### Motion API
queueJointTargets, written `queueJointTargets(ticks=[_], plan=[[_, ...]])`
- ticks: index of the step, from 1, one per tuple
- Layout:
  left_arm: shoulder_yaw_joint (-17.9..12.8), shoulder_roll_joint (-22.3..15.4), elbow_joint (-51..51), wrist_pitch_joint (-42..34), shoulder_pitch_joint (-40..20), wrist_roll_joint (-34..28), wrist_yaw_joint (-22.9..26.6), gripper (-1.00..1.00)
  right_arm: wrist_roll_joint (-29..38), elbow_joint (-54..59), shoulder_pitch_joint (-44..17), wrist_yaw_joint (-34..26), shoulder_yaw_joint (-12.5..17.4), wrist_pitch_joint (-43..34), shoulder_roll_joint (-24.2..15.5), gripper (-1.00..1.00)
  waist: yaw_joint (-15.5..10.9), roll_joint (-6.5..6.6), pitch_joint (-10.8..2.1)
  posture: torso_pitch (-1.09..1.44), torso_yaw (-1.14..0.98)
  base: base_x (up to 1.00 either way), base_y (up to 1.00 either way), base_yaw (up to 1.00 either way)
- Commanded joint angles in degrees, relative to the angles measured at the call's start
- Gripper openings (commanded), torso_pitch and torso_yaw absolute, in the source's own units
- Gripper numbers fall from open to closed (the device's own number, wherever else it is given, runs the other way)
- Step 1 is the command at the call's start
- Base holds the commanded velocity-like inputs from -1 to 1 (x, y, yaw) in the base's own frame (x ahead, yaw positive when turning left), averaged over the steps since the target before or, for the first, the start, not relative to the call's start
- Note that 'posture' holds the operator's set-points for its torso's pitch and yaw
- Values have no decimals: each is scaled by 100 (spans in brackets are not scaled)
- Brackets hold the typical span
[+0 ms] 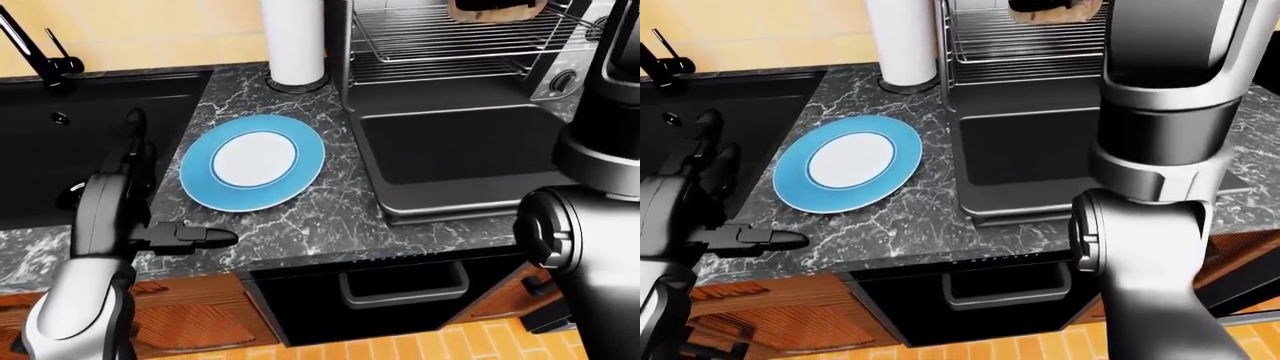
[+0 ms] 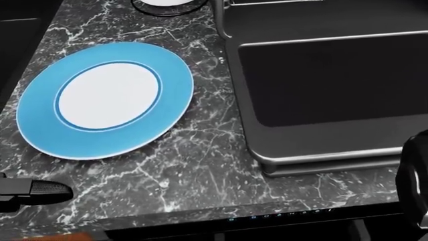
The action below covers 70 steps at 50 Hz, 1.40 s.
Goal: Pick the scone from the top rack and place it on the plate on the counter.
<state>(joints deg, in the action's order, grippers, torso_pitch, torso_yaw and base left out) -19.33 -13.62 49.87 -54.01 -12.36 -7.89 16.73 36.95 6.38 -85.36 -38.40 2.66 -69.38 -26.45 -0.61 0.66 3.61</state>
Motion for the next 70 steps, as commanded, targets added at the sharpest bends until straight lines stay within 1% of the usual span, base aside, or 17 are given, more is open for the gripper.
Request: queueJointTargets(ticks=[1,6,14,22,24,29,34,41,42,45,46,48,52,55,58,64,70], plan=[[-45,-60,182,166,-97,-2,-33,100,143,-232,-228,-92,27,67,-27,-100,-12,4,-148,0,4,0,0,0],[-34,-84,174,166,-99,5,-43,100,283,-494,-365,-414,-16,-167,-5,-100,-74,13,-144,0,6,0,0,0],[-56,-92,170,127,-146,44,-56,100,490,-1013,-601,-1147,-185,-718,26,-100,-212,12,-127,0,10,0,0,0],[-46,-141,146,64,-236,58,-73,100,539,-983,-833,-1377,-221,-918,255,-100,-377,10,-123,0,14,0,0,0],[-101,-146,202,34,-205,84,-53,100,511,-1026,-896,-1487,-280,-994,319,-100,-422,12,-123,0,15,0,0,0],[-107,-156,220,14,-217,102,-59,100,481,-1069,-1028,-1654,-372,-1171,468,-100,-544,22,-114,0,18,0,0,0],[-125,-139,224,54,-158,116,-64,100,515,-1268,-1094,-1984,-550,-1404,476,-100,-697,20,-116,0,20,0,0,0],[-139,-115,243,113,-88,119,-68,100,509,-1456,-1126,-2197,-659,-1527,765,-100,-927,42,-123,0,24,0,0,0],[-141,-114,240,122,-85,116,-72,100,517,-1455,-1124,-2199,-669,-1544,798,-100,-964,47,-127,0,24,0,0,0],[-133,-103,236,154,-64,109,-78,100,466,-1477,-981,-2082,-642,-1329,1092,-100,-1085,69,-136,0,26,0,0,0],[-123,-96,227,173,-41,103,-79,100,438,-1425,-882,-1926,-592,-1160,1268,-100,-1125,78,-142,0,26,0,0,0],[-134,-81,245,177,-24,107,-77,100,343,-1355,-722,-1700,-513,-888,1494,-100,-1205,102,-156,0,27,0,0,0],[-165,-73,288,164,11,114,-57,100,155,-1260,-561,-1407,-496,-629,1724,-100,-1378,127,-214,0,29,0,0,0],[-175,-51,294,168,21,124,-59,100,33,-1142,-529,-1209,-482,-502,1812,-100,-1520,142,-236,0,31,0,0,0],[-178,-60,307,167,32,116,-54,100,-32,-1194,-582,-1203,-569,-585,1807,-100,-1660,155,-254,0,32,0,0,0],[-206,-59,348,146,38,126,-33,100,-104,-1122,-734,-1203,-629,-662,1799,-100,-1920,177,-275,0,35,0,0,0],[-171,-95,316,111,-38,111,-49,100,-168,-866,-885,-1128,-595,-587,1799,-100,-2152,199,-299,0,38,0,0,0]])
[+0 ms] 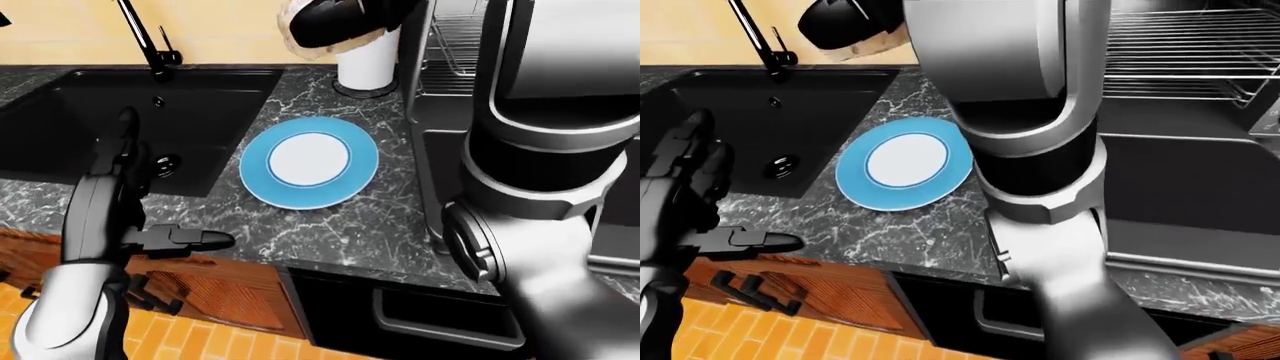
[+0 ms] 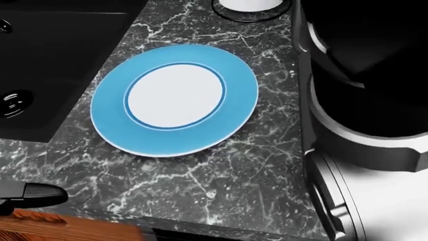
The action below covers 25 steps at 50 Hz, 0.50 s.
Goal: Pick the scone from the top rack and place it on the plate on the counter.
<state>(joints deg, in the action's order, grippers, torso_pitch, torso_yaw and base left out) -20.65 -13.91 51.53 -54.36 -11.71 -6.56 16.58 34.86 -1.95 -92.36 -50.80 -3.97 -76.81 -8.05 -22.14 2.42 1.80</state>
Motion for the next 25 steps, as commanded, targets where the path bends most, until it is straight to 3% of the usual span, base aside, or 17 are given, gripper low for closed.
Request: queueJointTargets(ticks=[1,7,16,22,25], plan=[[-38,-73,136,140,-126,-23,-40,100,31,14,-203,134,61,193,-31,-100,-35,25,-122,0,39,0,0,0],[-17,-113,166,79,-162,-40,-34,100,-27,629,-346,487,132,412,35,-100,-233,47,-154,0,42,0,0,0],[9,-114,160,160,-98,-94,9,100,-264,2083,-668,1168,227,1407,78,-100,-482,65,-190,0,44,0,0,0],[13,-96,193,131,-97,-131,32,100,-46,2163,-934,713,64,1314,-59,-100,-592,32,-200,0,44,0,0,0],[41,-90,169,140,-98,-155,36,100,28,2516,-975,665,36,1650,34,-100,-633,35,-198,0,44,0,0,0]])
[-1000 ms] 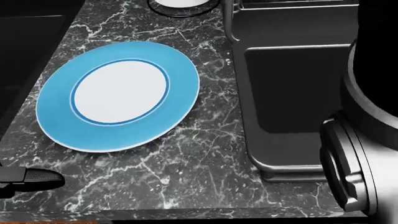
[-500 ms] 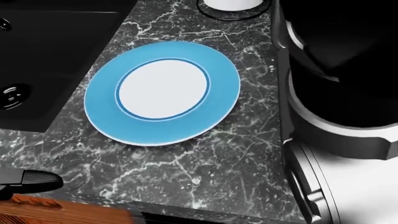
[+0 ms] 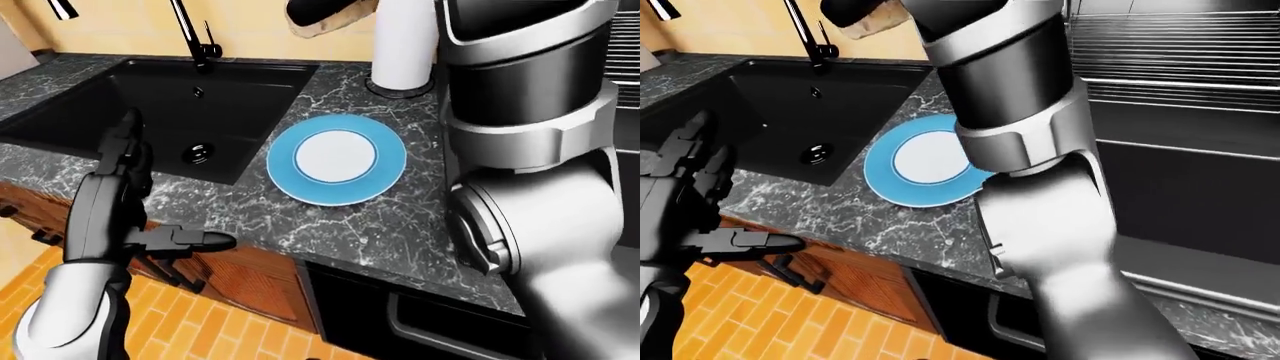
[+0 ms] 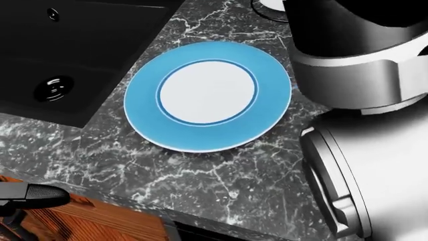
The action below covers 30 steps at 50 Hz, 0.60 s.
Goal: Pick the scone from the top rack and place it on the plate on the counter.
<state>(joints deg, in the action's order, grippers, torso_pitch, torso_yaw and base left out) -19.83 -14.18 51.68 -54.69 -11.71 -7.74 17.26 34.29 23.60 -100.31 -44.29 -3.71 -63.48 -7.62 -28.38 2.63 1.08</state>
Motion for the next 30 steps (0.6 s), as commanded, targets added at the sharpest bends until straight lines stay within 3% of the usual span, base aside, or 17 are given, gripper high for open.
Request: queueJointTargets(ticks=[1,18,30], plan=[[-43,-56,149,171,-103,-37,-28,100,110,23,-204,32,60,337,32,-100,-17,18,-128,0,44,0,0,0],[-71,-76,287,10,-132,-88,43,100,-10,1414,-59,735,238,1378,219,-100,-146,-5,-194,0,44,0,0,0],[-92,-93,365,-99,-165,-100,96,100,35,1354,312,816,154,1463,324,-100,-204,-10,-215,0,44,0,0,0]])
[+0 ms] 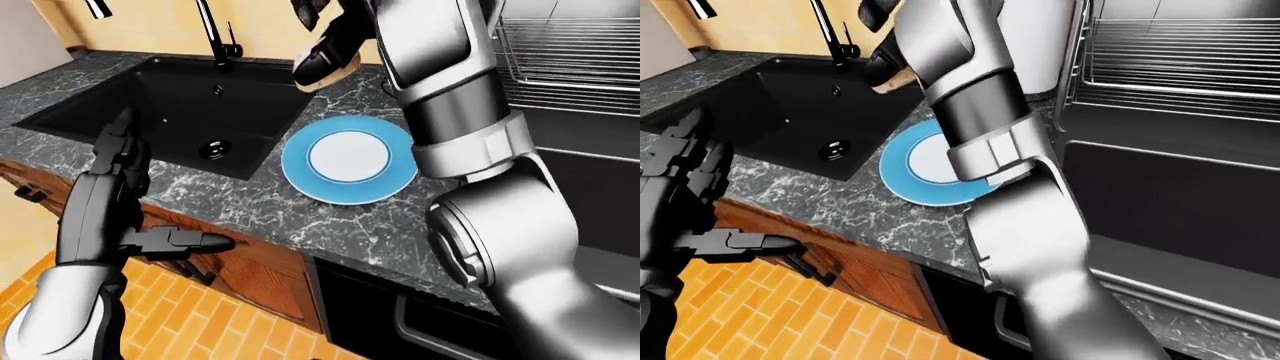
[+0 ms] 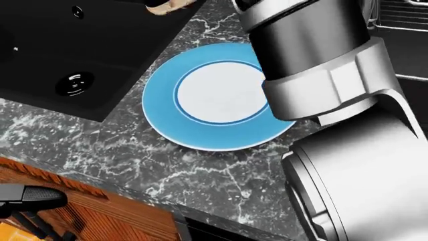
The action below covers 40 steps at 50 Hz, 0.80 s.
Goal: Pick the scone from the top rack and place it on the plate on the counter.
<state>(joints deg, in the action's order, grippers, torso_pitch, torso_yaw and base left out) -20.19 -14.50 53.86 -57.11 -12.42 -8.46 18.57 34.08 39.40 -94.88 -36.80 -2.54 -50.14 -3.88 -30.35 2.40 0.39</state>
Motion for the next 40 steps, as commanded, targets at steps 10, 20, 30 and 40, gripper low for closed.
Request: queueJointTargets(ticks=[10,20,30,40], plan=[[-44,-15,114,238,-14,-63,-37,100,295,-252,315,166,-20,398,103,-100,-31,10,-173,0,44,0,0,0],[-9,51,38,357,55,-94,-55,100,331,-145,690,337,-26,649,135,-100,-58,3,-189,0,44,0,0,0],[-20,45,90,303,54,-115,-29,100,476,-308,942,281,-39,607,124,-100,-67,-4,-202,0,44,0,0,0],[-5,19,53,275,-14,-130,-30,100,598,-384,1161,340,-4,595,76,-100,-79,-7,-213,0,44,0,0,0]])
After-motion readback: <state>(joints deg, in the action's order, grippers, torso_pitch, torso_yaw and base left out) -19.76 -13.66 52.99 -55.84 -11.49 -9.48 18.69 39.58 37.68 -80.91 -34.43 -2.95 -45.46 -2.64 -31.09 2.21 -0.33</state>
